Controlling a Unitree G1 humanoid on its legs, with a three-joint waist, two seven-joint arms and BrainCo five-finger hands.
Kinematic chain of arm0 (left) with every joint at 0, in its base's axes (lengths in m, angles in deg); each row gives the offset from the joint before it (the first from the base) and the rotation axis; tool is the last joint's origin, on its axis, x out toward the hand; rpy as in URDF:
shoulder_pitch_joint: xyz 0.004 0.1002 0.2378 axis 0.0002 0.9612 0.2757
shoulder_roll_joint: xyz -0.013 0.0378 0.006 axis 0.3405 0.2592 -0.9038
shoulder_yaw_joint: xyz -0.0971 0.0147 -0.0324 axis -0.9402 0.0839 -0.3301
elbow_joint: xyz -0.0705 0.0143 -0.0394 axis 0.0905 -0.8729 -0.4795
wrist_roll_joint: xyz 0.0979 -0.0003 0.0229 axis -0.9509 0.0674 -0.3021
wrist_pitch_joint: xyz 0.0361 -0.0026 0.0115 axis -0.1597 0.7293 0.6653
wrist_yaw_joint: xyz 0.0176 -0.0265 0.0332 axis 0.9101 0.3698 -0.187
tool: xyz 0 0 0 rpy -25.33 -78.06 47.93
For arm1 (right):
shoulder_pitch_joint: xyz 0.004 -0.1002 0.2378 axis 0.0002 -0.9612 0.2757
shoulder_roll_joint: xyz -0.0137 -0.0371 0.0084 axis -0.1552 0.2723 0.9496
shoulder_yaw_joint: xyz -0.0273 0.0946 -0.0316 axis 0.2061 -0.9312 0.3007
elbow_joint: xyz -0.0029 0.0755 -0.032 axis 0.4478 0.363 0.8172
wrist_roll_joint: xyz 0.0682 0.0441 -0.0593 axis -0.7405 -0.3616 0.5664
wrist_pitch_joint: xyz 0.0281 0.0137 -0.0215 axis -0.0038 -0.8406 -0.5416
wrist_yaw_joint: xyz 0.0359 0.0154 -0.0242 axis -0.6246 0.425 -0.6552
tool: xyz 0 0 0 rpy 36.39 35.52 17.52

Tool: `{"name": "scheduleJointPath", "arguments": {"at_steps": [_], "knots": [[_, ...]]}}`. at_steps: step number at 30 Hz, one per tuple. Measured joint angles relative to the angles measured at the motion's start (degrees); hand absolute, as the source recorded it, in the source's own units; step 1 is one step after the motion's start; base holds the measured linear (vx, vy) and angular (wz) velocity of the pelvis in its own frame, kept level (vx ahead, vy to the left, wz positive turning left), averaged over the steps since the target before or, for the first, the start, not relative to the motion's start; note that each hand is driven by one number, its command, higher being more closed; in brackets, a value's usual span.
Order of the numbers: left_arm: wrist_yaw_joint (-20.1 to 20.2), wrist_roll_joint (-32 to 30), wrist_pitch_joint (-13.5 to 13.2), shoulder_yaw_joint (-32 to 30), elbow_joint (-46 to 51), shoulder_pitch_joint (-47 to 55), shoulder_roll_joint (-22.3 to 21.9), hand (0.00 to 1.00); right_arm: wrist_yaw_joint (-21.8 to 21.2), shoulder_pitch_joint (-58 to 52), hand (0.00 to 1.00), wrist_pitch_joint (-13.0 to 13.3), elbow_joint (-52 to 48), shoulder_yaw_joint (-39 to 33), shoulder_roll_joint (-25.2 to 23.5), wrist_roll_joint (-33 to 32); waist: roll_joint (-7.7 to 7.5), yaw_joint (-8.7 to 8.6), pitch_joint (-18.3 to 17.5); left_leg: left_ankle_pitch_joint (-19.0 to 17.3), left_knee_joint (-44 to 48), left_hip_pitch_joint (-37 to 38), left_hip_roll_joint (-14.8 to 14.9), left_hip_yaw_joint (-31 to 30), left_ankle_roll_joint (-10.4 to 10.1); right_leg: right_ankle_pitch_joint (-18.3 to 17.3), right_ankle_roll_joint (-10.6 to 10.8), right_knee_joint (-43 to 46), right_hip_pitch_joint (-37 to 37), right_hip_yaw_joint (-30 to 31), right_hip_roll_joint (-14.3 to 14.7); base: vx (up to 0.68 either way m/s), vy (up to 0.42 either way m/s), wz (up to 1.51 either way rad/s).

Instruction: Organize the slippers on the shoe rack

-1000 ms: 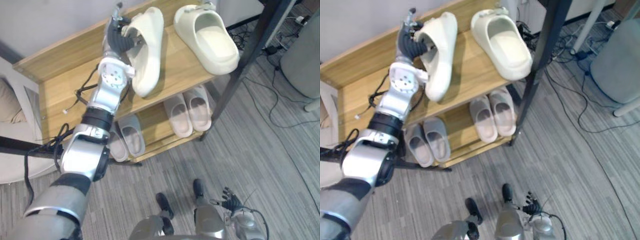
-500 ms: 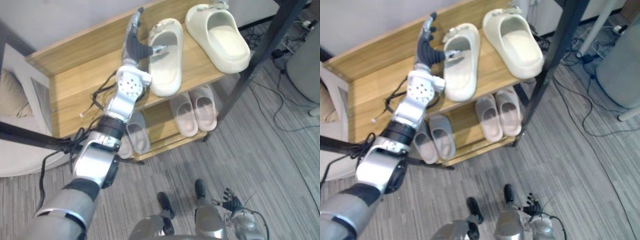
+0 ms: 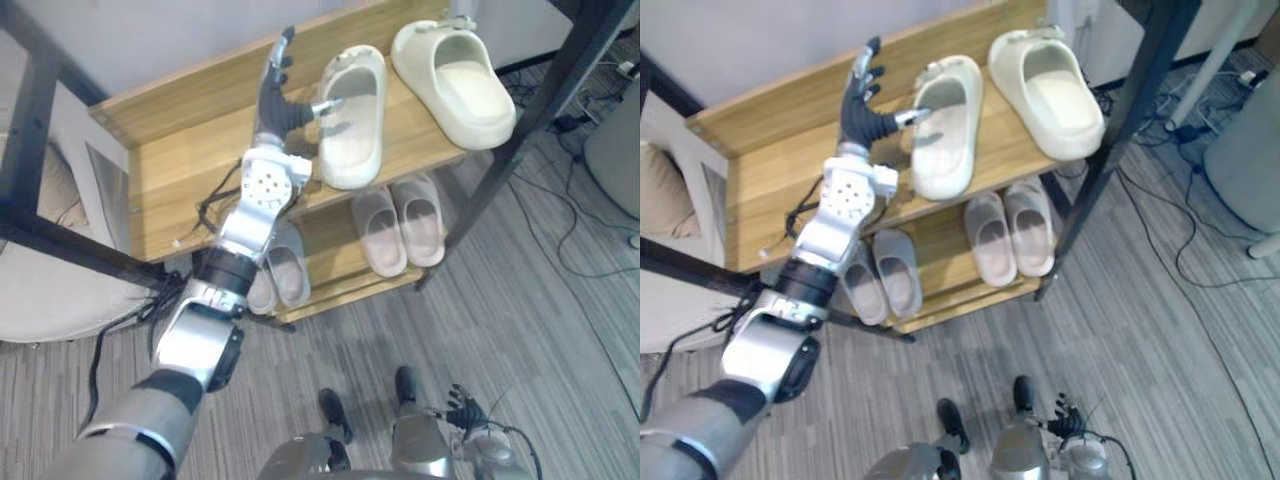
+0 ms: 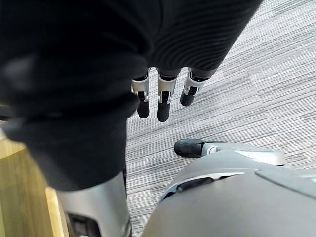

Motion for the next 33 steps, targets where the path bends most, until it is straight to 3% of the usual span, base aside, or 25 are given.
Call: {"name": "scheduleJointPath", "arguments": {"at_steps": [6,9,16,26,33], "knots": [[0.0,6.8,-1.5,-0.8,5.0,5.7,0.1,0.0,0.0,-0.1,0.0,-0.2,0.0,0.0,0.0,0.0,0.09,0.54,-0.2,0.4,-0.1,0.3,0.3,-1.3,-0.2,-0.3,-0.4,0.0,0.9,-1.1,0.2,-0.04,-0.021,0.1],[0.1,11.1,-2.8,-0.8,9.5,10.3,0.1,0.0,0.0,-0.1,0.0,-0.3,0.0,0.0,0.1,0.0,0.05,1.61,-0.3,0.6,-0.1,0.3,0.5,-1.4,-0.4,-0.3,-0.4,0.0,1.1,-1.7,0.4,-0.01,-0.021,0.03],[0.6,14.5,-3.3,0.1,12.7,16.3,-0.6,0.0,0.0,-0.1,0.0,-0.6,0.0,0.7,0.1,0.0,-0.21,2.52,-1.8,0.7,-0.1,1.0,0.7,-2.8,-0.5,-0.6,-0.3,0.0,2.4,-3.0,0.5,0.01,-0.014,0.09],[3.0,15.6,-3.4,6.6,15.0,19.3,-4.0,0.0,0.1,0.0,0.0,-0.8,0.5,2.3,-0.5,0.0,-2.07,2.96,-2.9,0.4,-0.1,1.3,0.7,-3.2,-0.8,-1.1,-0.2,-0.1,2.9,-3.6,0.4,-0.01,0.0,0.03],[3.7,15.6,-3.3,8.7,14.3,19.3,-6.2,0.0,0.2,0.3,0.0,-0.7,1.3,2.3,-0.5,-0.1,-2.13,2.81,-2.9,0.5,-0.1,1.3,0.9,-3.2,-0.7,-1.1,-0.1,-0.1,2.9,-3.7,0.5,0.0,0.0,0.0]]}}
